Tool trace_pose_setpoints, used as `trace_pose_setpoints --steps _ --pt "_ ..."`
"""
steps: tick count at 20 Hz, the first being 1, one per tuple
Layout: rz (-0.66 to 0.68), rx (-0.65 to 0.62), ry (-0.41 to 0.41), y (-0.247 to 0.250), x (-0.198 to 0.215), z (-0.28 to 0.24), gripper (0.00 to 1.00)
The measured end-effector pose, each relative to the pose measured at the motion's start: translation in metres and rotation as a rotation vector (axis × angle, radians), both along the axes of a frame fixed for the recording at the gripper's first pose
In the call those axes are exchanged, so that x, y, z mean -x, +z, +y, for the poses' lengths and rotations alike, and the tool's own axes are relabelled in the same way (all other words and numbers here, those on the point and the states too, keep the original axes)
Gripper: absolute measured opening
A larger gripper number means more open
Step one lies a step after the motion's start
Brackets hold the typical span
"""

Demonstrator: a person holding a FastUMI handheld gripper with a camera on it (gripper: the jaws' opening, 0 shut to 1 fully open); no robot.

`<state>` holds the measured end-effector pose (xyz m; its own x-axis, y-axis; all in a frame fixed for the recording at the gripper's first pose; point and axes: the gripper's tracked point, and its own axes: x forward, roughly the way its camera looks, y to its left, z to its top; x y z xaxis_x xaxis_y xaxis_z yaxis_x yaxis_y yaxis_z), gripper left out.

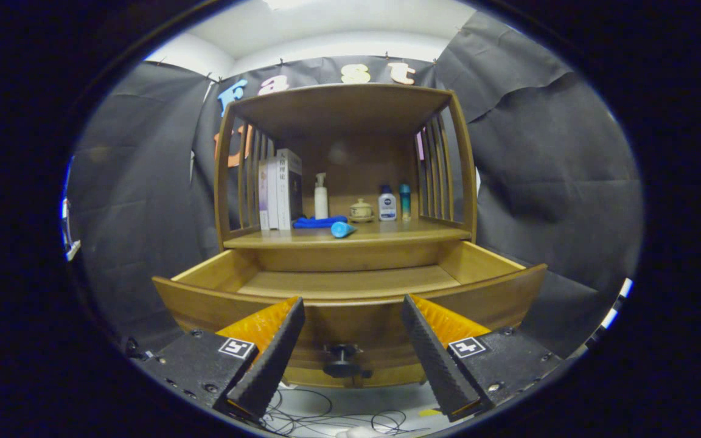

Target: Pull open the drawer, take out the items inside it, and place them on the countertop above the cabinet.

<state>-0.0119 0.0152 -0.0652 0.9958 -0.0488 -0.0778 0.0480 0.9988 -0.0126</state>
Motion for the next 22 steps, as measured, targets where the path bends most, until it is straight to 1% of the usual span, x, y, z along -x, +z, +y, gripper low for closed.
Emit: trace_pose_setpoints --steps 4,11,13,15,16,22 --pt "0.044 0.008 0.011 -0.028 -0.001 0.002 1.0" --pt "0.088 0.003 0.007 -0.051 -0.022 0.006 1.0" --pt "0.069 0.004 -0.011 -0.049 -0.025 0.005 1.0" --pt "0.043 0.011 -0.012 -0.051 -0.026 0.007 1.0" --pt "0.031 0.006 -0.011 -0.055 -0.024 0.001 1.0" --pt "0.038 -0.016 0.004 -0.056 -0.027 0.001 1.0"
